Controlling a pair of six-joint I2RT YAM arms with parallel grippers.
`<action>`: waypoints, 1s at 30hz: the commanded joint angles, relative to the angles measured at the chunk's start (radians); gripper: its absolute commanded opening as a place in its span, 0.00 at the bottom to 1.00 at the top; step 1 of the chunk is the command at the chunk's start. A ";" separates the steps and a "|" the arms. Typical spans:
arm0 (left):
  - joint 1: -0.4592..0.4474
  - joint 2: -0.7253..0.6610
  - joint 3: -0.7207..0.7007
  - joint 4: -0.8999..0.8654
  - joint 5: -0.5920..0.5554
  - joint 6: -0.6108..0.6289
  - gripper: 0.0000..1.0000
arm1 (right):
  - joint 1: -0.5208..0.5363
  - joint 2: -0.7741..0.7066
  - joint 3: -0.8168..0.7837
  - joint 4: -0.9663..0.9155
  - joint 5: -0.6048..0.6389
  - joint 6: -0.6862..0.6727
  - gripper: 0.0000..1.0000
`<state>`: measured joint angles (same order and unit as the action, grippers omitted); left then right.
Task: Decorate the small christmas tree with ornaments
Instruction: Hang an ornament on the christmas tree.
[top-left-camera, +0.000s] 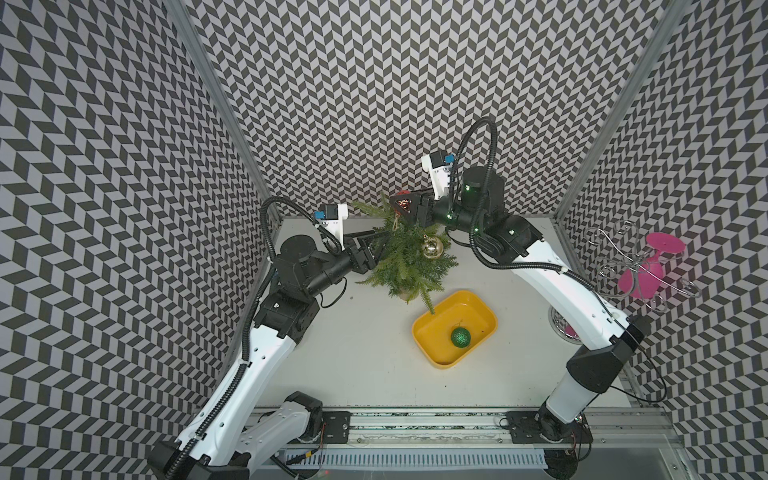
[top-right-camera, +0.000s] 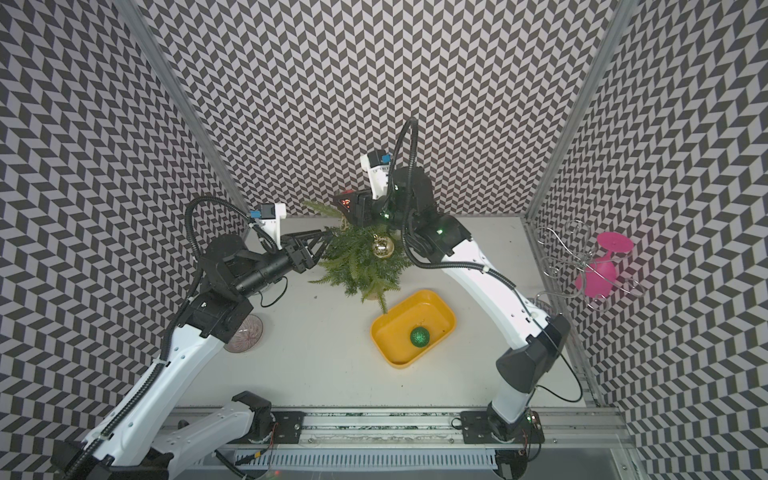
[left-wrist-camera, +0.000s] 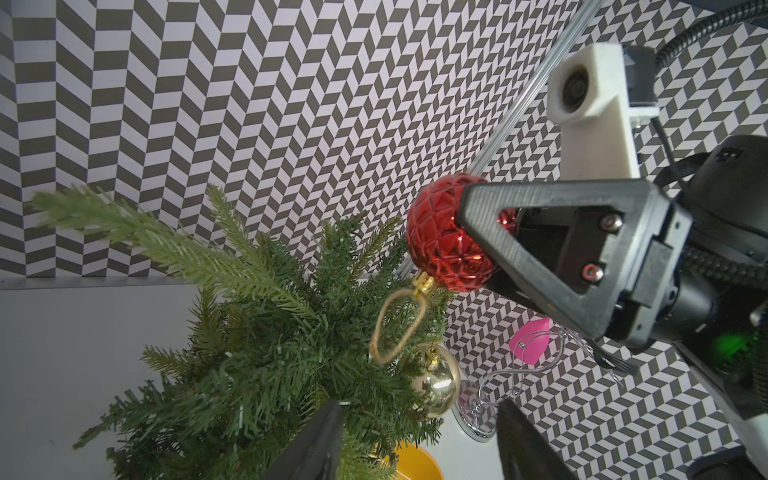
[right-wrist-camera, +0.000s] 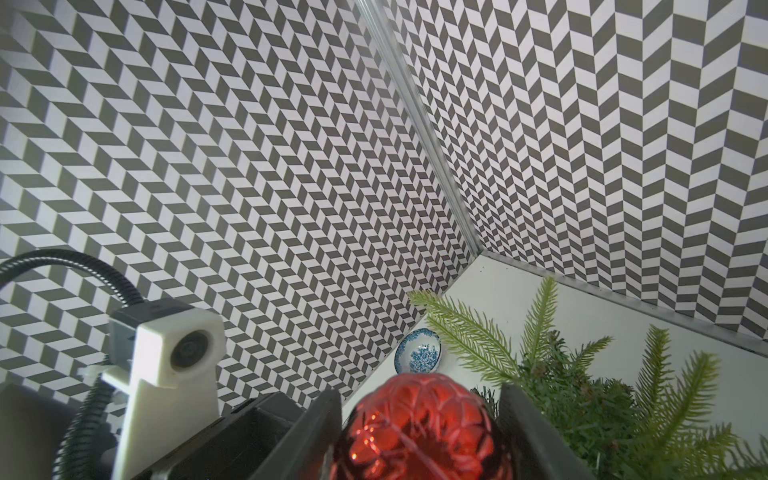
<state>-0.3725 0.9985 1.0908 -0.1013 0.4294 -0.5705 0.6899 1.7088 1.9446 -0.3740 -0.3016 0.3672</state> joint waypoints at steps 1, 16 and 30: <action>0.004 -0.017 -0.012 0.032 0.015 -0.007 0.61 | 0.005 -0.051 -0.021 0.047 0.021 -0.002 0.59; 0.006 -0.001 -0.028 0.053 0.032 -0.017 0.61 | 0.007 -0.136 -0.102 0.059 0.090 -0.015 0.59; 0.005 0.031 -0.025 0.078 0.054 -0.029 0.61 | 0.008 -0.187 -0.181 0.056 0.099 -0.011 0.58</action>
<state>-0.3725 1.0252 1.0737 -0.0635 0.4664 -0.5892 0.6918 1.5726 1.7756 -0.3645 -0.2111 0.3588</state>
